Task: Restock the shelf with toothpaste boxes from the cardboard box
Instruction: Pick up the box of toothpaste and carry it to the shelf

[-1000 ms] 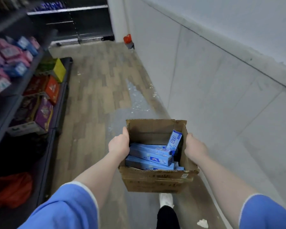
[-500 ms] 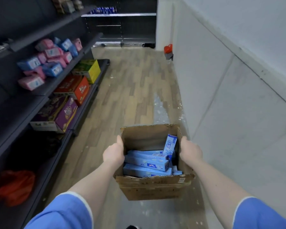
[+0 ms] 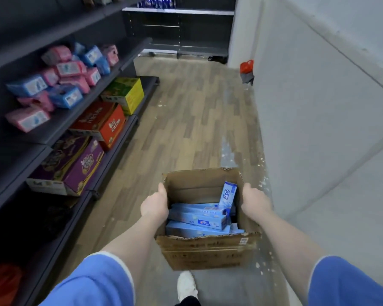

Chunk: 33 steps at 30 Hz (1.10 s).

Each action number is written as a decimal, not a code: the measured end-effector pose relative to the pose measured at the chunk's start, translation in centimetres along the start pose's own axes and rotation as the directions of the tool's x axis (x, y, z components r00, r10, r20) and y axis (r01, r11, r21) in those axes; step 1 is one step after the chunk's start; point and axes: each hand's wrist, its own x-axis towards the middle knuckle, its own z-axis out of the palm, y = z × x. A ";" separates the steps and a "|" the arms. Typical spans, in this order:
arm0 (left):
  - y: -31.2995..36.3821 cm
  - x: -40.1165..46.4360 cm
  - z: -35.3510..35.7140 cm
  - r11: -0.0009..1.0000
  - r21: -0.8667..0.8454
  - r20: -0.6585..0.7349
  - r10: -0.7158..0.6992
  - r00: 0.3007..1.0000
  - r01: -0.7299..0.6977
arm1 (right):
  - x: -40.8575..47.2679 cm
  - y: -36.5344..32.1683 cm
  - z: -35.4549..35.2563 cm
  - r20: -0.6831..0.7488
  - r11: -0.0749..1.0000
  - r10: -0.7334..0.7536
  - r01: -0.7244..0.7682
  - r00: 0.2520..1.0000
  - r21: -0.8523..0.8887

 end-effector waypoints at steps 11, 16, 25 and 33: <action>-0.3 18.9 -11.3 0.995 -0.008 -0.138 -0.099 0.986 0.098 | 20.6 -8.6 -8.9 -0.092 0.990 -0.140 0.142 0.986 0.021; 0.5 27.4 -13.4 0.977 -0.044 -0.146 -0.211 0.966 0.207 | 31.9 -11.9 -11.7 -0.085 0.967 -0.256 0.255 0.963 -0.023; 4.4 40.8 -17.5 0.889 -0.149 -0.094 -0.448 0.889 0.432 | 51.6 -16.6 -17.2 0.020 0.876 -0.473 0.473 0.881 -0.090; 5.1 51.9 -21.7 0.828 -0.206 -0.088 -0.546 0.833 0.521 | 64.4 -22.4 -22.1 0.013 0.804 -0.578 0.572 0.816 -0.159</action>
